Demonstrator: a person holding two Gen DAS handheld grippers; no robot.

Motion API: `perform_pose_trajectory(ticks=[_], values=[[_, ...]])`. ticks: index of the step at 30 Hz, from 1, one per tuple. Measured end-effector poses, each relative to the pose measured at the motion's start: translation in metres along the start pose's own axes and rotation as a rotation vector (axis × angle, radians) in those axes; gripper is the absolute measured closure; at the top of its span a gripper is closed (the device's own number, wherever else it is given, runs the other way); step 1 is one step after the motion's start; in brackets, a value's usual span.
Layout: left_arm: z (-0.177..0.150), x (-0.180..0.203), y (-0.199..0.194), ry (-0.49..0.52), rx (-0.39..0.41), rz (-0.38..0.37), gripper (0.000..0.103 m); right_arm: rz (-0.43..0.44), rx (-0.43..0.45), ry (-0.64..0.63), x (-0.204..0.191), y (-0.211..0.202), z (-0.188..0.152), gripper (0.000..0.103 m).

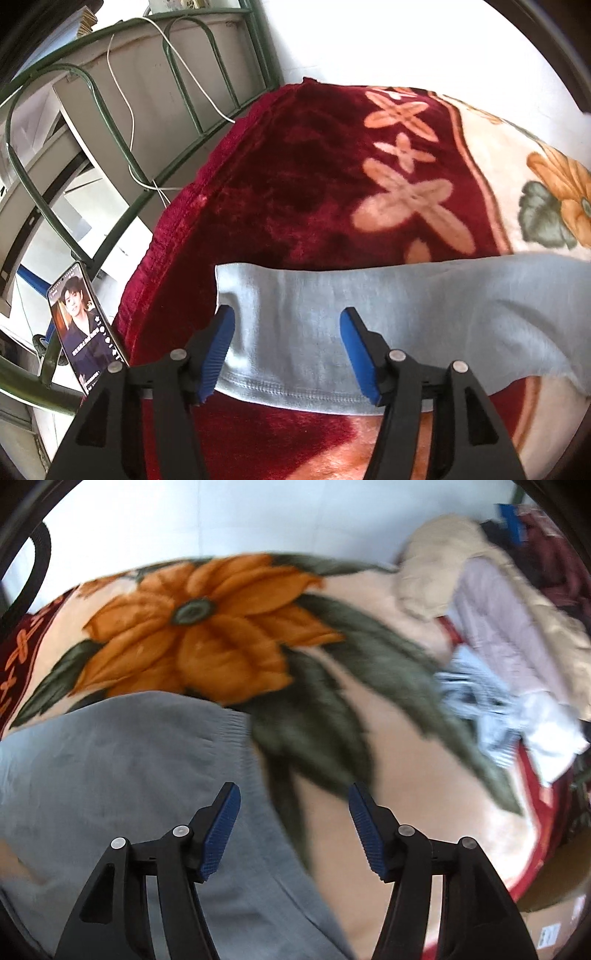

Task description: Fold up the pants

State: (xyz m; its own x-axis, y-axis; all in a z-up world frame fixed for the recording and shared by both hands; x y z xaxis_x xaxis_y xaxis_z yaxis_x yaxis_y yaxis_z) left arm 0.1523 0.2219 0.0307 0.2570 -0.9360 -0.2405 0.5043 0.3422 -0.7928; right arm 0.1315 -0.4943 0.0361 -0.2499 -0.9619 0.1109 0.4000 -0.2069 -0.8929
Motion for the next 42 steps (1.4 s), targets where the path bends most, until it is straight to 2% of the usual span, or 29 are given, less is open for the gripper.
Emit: perform_pose_trajectory(ticks=[5,9,10,11,12,13,14,17,20,22,24,27,29,33,38,42], values=[[-0.001,-0.003,0.006,-0.021,-0.019,-0.011,0.041,0.040,-0.015,-0.063,-0.041,0.046,0.014,0.041],[-0.002,-0.004,0.012,-0.060,-0.041,-0.036,0.041,0.010,-0.044,-0.036,-0.051,0.075,0.018,0.041],[-0.003,-0.003,0.015,-0.074,-0.050,-0.044,0.041,0.015,-0.038,0.019,-0.049,0.076,0.019,0.046],[-0.004,-0.003,0.017,-0.080,-0.054,-0.048,0.041,0.024,-0.035,0.050,-0.048,0.074,0.018,0.064],[-0.005,-0.001,0.019,-0.083,-0.056,-0.049,0.041,0.041,-0.028,0.083,-0.047,0.071,0.018,0.075],[-0.006,0.001,0.021,-0.083,-0.058,-0.047,0.041,0.040,-0.013,0.074,-0.048,0.067,0.019,0.081],[-0.007,0.002,0.022,-0.081,-0.058,-0.044,0.040,0.025,0.002,0.051,-0.050,0.062,0.021,0.081],[-0.004,0.013,0.028,-0.040,-0.053,-0.032,0.040,-0.091,0.095,-0.010,-0.043,0.044,0.035,0.082],[0.004,0.030,0.036,0.005,-0.031,-0.045,0.040,-0.153,0.132,0.097,-0.009,0.037,0.053,0.081],[0.009,0.043,0.046,0.034,-0.024,-0.024,0.040,-0.132,0.096,0.175,0.014,0.046,0.057,0.081],[0.009,0.051,0.058,0.049,-0.026,0.010,0.039,-0.102,0.043,0.182,0.019,0.061,0.055,0.081],[0.008,0.054,0.066,0.051,0.003,0.048,0.035,-0.146,-0.044,0.096,0.017,0.089,0.042,0.071],[0.007,0.050,0.066,0.025,0.002,0.033,0.034,-0.207,0.000,0.029,0.010,0.088,0.037,0.060],[0.010,0.042,0.054,0.013,-0.008,0.004,0.034,-0.304,0.038,-0.068,0.002,0.072,0.035,0.057],[0.008,0.044,0.015,0.028,0.031,-0.061,0.034,-0.286,0.105,-0.102,0.002,0.029,0.023,0.055],[0.001,0.058,-0.022,0.062,0.054,-0.136,0.034,-0.212,0.101,-0.026,0.015,0.003,0.003,0.052]])
Point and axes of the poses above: each gripper's, at about its wrist camera, not at the fingertips, and y roughly the way its jaws point, x to its right, z to its top, the point moved 5 cm from there along y, roughly the way its jaws point, and after that the axes turned 1 degree about z, right-handed, at the moved point
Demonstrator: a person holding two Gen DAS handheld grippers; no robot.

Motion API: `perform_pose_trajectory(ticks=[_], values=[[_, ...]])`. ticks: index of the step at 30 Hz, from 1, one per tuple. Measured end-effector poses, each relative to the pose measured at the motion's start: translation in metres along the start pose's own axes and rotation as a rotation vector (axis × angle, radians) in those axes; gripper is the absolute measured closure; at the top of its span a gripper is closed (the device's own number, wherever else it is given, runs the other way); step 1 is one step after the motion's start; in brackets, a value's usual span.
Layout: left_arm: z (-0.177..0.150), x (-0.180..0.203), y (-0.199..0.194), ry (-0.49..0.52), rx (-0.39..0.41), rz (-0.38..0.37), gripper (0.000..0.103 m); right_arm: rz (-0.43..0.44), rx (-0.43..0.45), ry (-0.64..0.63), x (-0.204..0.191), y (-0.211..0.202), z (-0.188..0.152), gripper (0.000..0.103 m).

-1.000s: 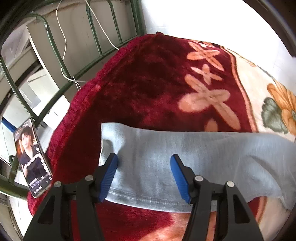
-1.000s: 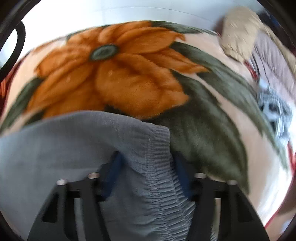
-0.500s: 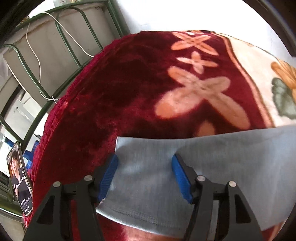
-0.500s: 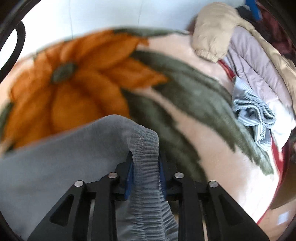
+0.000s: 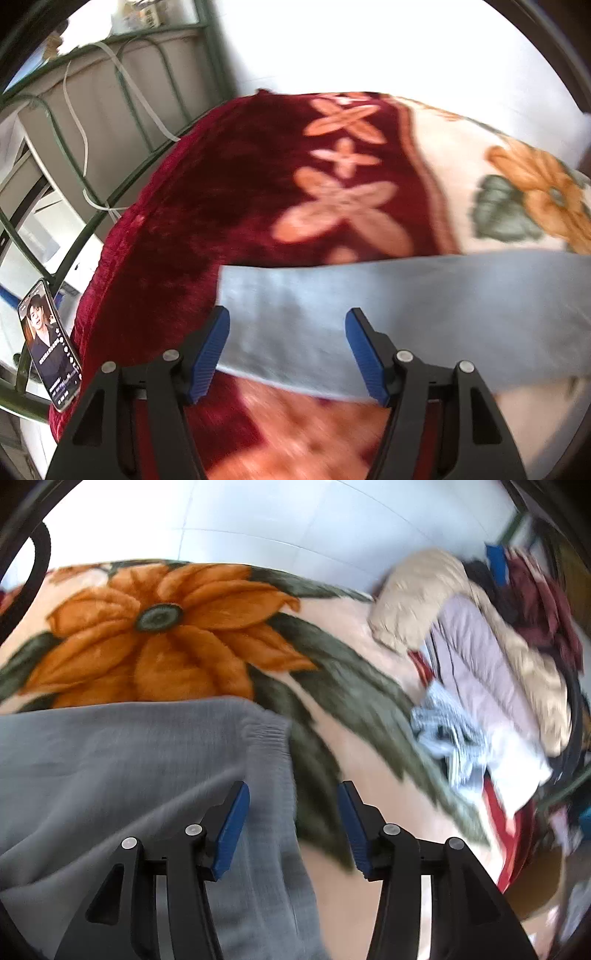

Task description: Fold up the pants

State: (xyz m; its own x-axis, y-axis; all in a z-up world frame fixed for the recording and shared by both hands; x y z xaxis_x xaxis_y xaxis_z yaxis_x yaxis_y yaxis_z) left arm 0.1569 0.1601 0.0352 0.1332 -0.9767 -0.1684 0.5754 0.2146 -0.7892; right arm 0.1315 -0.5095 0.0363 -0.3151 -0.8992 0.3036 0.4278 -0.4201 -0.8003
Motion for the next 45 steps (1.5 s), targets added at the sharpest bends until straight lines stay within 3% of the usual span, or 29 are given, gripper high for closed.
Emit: perform_pose_trajectory(ticks=[10,19,31,37,41,45], values=[[-0.038,0.070,-0.067,-0.003,-0.005,-0.226,0.034,0.077,-0.068,0.166,0.053,-0.038,-0.081,0.052],[-0.085,0.129,-0.107,0.113,-0.053,-0.338,0.034,0.086,-0.119,0.231,0.069,-0.055,-0.155,0.052],[-0.148,0.205,-0.167,0.325,-0.065,-0.538,0.034,0.219,-0.130,0.312,0.046,-0.073,-0.183,0.051],[-0.175,0.238,-0.164,0.392,-0.080,-0.593,0.034,0.272,-0.193,0.284,0.022,-0.061,-0.203,0.052],[-0.182,0.243,-0.142,0.388,-0.125,-0.544,0.034,0.287,-0.224,0.311,0.017,-0.055,-0.212,0.051],[-0.185,0.236,-0.124,0.337,-0.169,-0.531,0.034,0.388,-0.245,0.337,0.009,-0.051,-0.212,0.053]])
Point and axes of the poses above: each gripper's, at about its wrist camera, not at the fingertips, and y roughly the way its jaws point, x to its right, z to its top, the point moved 5 cm from there along y, roughly the way its jaws point, and after that the axes turned 1 degree about z, right-handed, at the moved point
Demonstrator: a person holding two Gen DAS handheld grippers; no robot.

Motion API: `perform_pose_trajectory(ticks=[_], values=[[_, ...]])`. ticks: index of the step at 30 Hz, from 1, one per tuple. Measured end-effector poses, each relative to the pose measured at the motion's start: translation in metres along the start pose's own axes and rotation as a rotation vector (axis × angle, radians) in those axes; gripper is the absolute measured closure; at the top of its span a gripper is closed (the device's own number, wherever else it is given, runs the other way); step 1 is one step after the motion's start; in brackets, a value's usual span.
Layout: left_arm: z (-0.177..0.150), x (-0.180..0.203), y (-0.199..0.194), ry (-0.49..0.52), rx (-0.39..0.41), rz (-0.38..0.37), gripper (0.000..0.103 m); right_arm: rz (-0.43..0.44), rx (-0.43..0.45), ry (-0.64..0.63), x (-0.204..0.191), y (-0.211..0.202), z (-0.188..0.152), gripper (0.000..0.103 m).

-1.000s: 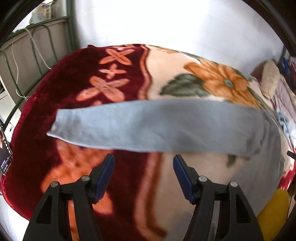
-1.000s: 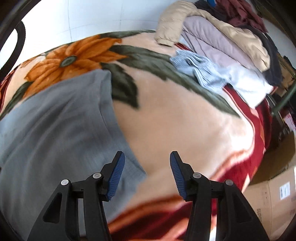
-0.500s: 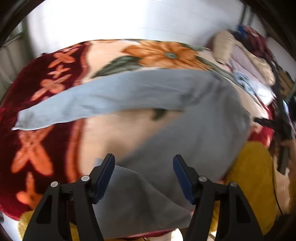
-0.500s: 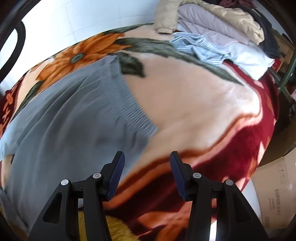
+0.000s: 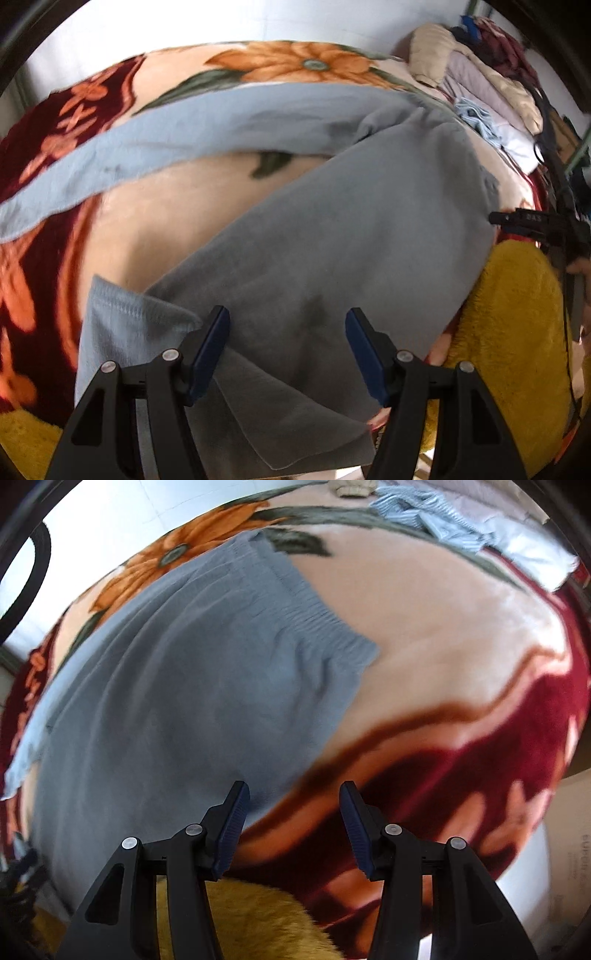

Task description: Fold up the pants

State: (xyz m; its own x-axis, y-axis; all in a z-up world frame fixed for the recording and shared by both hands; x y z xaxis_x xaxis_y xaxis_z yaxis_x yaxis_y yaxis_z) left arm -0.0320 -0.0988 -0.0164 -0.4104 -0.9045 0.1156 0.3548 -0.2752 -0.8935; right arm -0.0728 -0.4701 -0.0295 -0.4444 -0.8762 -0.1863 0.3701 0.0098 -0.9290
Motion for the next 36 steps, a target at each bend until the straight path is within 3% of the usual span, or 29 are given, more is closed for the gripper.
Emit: perform_pose_trajectory(ticks=[1,2,4,6,13,23,33,36], values=[[-0.001,-0.001,0.000,-0.008,0.001,-0.007,0.034,0.015,-0.004,-0.011,-0.003,0.001,0.001,0.062],[-0.001,-0.002,-0.001,-0.013,0.003,-0.011,0.034,0.036,0.002,-0.033,-0.008,0.000,0.002,0.078],[0.000,-0.002,-0.002,-0.008,0.002,-0.009,0.034,0.048,0.027,-0.083,-0.020,-0.005,0.007,0.092],[0.000,0.000,-0.005,0.000,0.003,-0.008,0.034,0.048,0.069,-0.117,-0.029,-0.014,0.014,0.098],[0.002,0.022,-0.019,0.057,0.046,-0.097,0.034,0.110,0.202,-0.150,-0.065,-0.048,0.048,0.100],[0.007,0.032,-0.033,0.041,0.079,-0.222,0.034,0.107,0.258,-0.135,-0.109,-0.047,0.091,0.100],[-0.006,0.066,-0.012,0.130,-0.001,-0.227,0.034,0.117,0.246,-0.083,-0.120,-0.038,0.099,0.100],[-0.013,0.076,0.000,0.212,-0.009,-0.133,0.034,0.132,0.255,-0.074,-0.116,-0.045,0.099,0.100]])
Point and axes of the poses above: each gripper's, at about its wrist camera, not at the fingertips, and y roughly the way its jaws point, x to its right, z to its top, the point moved 5 cm from there along y, roughly the way its jaws point, and after that the axes turned 1 degree about z, right-handed, at the moved point
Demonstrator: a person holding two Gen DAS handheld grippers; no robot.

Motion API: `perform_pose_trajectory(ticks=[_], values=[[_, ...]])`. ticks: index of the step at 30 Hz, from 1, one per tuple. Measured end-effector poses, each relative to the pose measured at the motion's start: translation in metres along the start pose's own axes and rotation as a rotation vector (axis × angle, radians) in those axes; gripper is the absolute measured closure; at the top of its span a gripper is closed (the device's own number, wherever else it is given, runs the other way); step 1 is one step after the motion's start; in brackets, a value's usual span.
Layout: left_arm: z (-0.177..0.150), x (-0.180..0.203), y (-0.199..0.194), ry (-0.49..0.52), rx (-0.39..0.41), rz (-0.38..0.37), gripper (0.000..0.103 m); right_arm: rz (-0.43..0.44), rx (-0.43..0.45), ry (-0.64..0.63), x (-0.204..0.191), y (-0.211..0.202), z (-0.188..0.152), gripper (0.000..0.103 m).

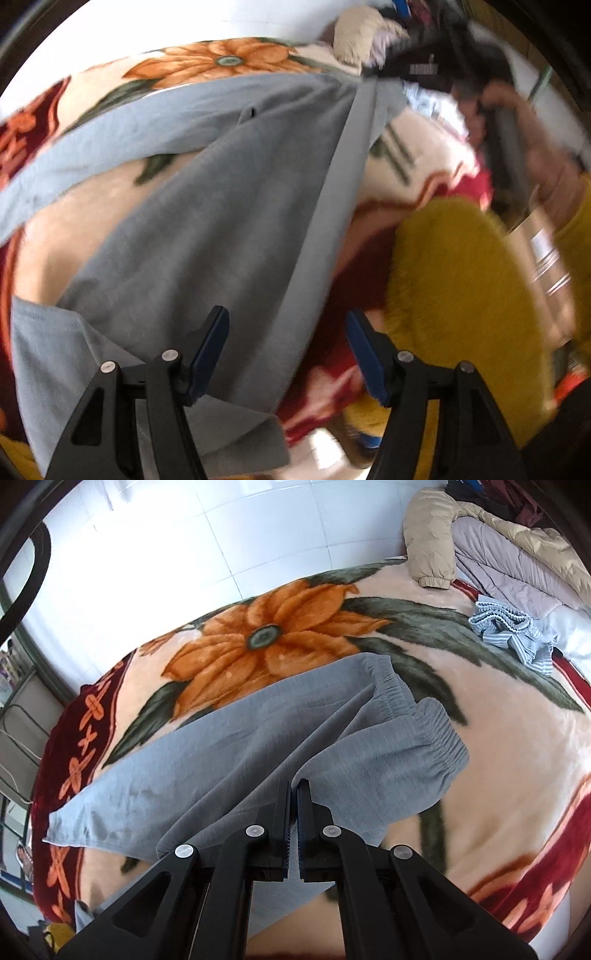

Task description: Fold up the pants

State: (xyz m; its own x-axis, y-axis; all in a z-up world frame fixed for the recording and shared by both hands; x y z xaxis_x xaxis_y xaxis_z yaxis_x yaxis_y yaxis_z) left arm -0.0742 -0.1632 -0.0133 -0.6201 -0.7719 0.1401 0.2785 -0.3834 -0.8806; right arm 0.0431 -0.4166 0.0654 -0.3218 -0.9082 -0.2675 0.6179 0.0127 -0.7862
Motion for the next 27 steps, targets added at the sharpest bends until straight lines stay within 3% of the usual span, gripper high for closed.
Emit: perform_pose_trajectory(ticks=[1,3,6,8,12,19,23,27], values=[[-0.001,0.000,0.005,0.035,-0.003,0.059,0.037,0.002,0.004,0.002,0.000,-0.002,0.000,0.100],[-0.003,-0.002,0.010,0.061,-0.002,0.109,0.075,0.007,0.018,0.006,0.004,-0.012,0.000,0.100],[0.000,-0.013,0.003,-0.001,0.014,0.069,0.094,0.013,0.036,0.013,0.010,-0.024,-0.004,0.100],[0.001,-0.021,-0.008,-0.054,0.038,0.026,0.096,0.011,0.054,0.019,0.017,-0.034,-0.008,0.100],[0.012,-0.015,-0.039,-0.060,0.091,-0.034,0.099,-0.010,0.094,0.038,0.035,-0.055,-0.017,0.100],[0.022,0.032,-0.087,0.038,0.131,-0.212,0.100,-0.070,0.148,0.084,0.079,-0.090,-0.030,0.100],[0.023,0.060,-0.098,0.146,0.144,-0.229,0.100,-0.090,0.162,0.123,0.103,-0.102,-0.033,0.100],[0.026,0.068,-0.096,0.165,0.142,-0.245,0.101,-0.097,0.174,0.163,0.123,-0.110,-0.036,0.100]])
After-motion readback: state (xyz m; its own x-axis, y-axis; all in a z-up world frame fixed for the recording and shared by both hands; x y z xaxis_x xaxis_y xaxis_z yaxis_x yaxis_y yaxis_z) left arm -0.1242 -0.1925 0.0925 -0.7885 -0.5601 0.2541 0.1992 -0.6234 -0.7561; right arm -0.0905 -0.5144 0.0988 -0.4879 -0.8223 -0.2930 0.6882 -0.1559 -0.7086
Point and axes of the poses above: each gripper's, at about its wrist camera, not at the fingertips, and y roughly the way its jaws point, x to its right, z to its top, the point moved 5 cm from there along y, roughly the way its jaws point, and after that the axes turned 1 degree about z, right-handed, at the moved point
